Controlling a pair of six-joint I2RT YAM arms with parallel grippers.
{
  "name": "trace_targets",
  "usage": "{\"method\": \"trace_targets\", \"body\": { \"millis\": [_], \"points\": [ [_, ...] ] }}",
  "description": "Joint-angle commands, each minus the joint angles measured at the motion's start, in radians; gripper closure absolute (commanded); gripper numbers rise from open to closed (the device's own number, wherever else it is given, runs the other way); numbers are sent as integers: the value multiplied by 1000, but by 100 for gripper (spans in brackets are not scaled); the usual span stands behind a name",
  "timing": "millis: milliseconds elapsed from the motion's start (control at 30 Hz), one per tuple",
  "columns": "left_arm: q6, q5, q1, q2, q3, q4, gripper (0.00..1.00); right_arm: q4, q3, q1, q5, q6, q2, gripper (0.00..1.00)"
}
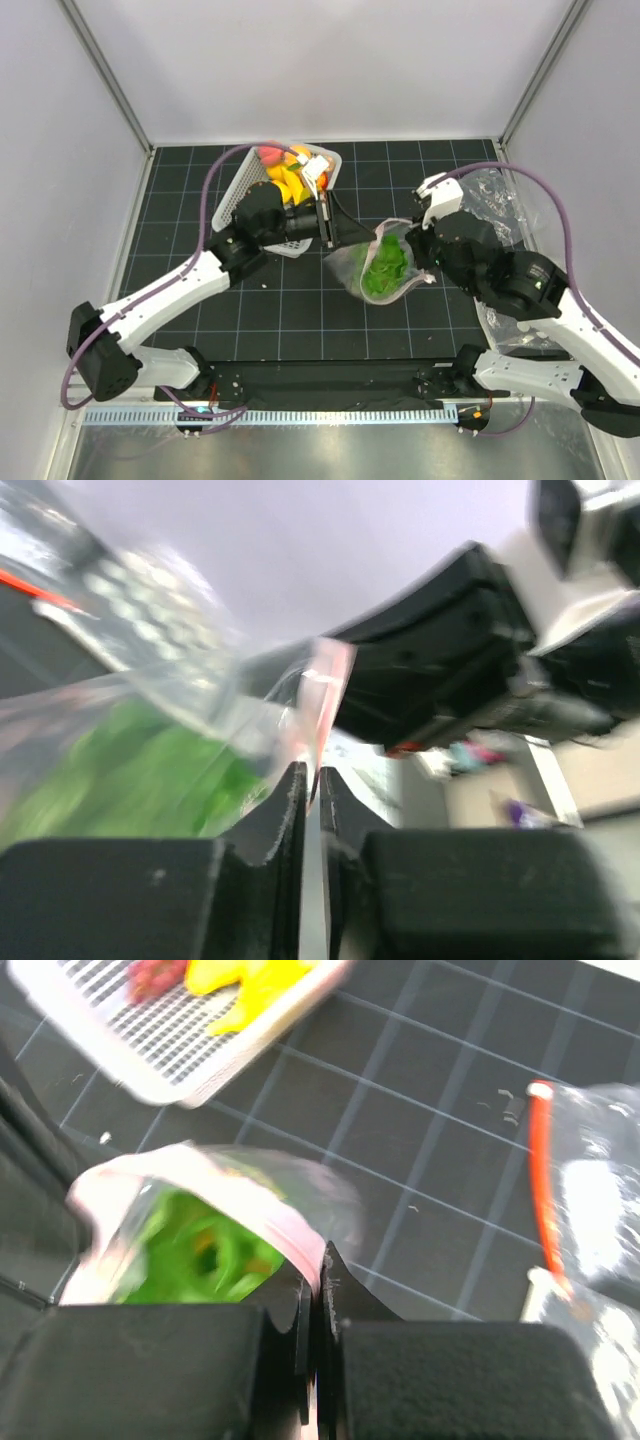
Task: Place the food in the zip-top bag and seal the zipper
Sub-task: Adjust the fake vegetable in the zipper food storage bag, then adjust the zipper food storage bag at the center of the board.
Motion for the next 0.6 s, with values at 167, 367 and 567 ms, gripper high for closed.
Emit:
{"method": "trace_targets", "body": {
  "millis": [167,367,567],
  "points": [
    [544,-418,7,76,419,-847,73,-147,193,-3,119,150,97,99],
    [635,-484,4,56,266,-753,51,91,8,-1,105,210,112,99],
    [664,-575,5,-117,-129,-321,22,380,-161,-6,177,250,117,99]
  ]
}}
